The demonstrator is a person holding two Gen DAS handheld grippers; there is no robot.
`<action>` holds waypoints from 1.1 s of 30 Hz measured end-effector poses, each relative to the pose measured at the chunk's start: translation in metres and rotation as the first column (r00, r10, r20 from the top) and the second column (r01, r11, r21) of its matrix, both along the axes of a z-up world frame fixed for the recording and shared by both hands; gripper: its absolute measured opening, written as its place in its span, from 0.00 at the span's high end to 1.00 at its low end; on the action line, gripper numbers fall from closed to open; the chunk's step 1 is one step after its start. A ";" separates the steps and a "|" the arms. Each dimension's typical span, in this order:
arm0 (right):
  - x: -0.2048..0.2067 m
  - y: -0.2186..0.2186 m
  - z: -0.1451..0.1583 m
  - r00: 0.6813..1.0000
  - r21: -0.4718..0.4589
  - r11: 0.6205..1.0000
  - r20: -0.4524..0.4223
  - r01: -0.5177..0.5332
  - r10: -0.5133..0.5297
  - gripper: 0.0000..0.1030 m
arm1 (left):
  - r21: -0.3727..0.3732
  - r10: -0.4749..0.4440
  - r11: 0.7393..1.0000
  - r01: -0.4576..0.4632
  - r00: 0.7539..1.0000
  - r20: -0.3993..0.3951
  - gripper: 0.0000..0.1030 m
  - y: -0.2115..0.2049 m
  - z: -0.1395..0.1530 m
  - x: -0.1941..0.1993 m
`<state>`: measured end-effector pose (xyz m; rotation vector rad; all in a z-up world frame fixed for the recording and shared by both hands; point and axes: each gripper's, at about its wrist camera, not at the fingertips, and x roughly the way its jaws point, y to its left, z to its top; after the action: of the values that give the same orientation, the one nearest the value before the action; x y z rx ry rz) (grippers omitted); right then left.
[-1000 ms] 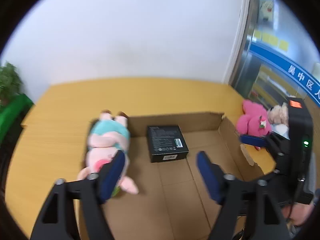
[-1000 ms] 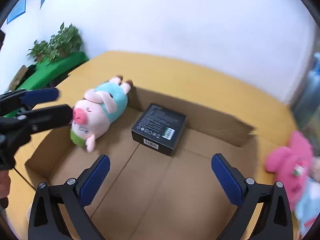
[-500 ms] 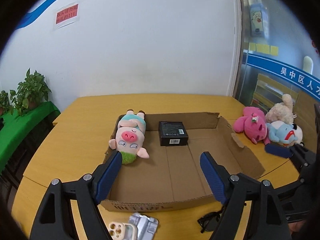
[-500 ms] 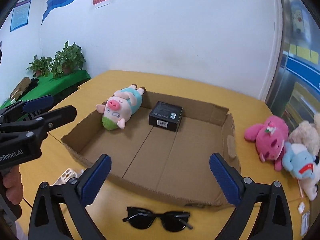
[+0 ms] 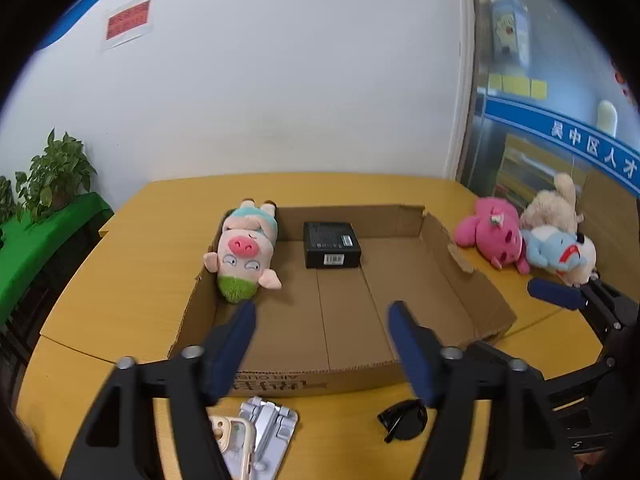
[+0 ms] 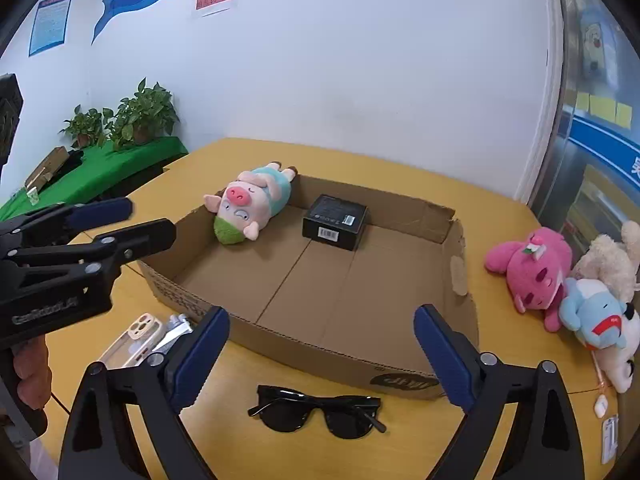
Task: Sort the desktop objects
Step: 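Open the left gripper and withdraw from the cardboard box, then move the left gripper to the black sunglasses and close on the frame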
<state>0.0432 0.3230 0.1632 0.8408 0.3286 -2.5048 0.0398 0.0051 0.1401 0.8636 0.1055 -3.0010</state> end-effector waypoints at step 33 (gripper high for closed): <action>-0.035 0.031 -0.170 0.830 -0.105 0.961 0.484 -0.257 0.275 0.04 | 0.200 -0.094 0.979 0.036 0.953 0.287 0.30 -0.020 -0.120 0.027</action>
<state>0.0086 0.3540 -0.0063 1.2868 0.2043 -1.9438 0.0665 -0.0145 0.0196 1.3497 0.3733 -2.9123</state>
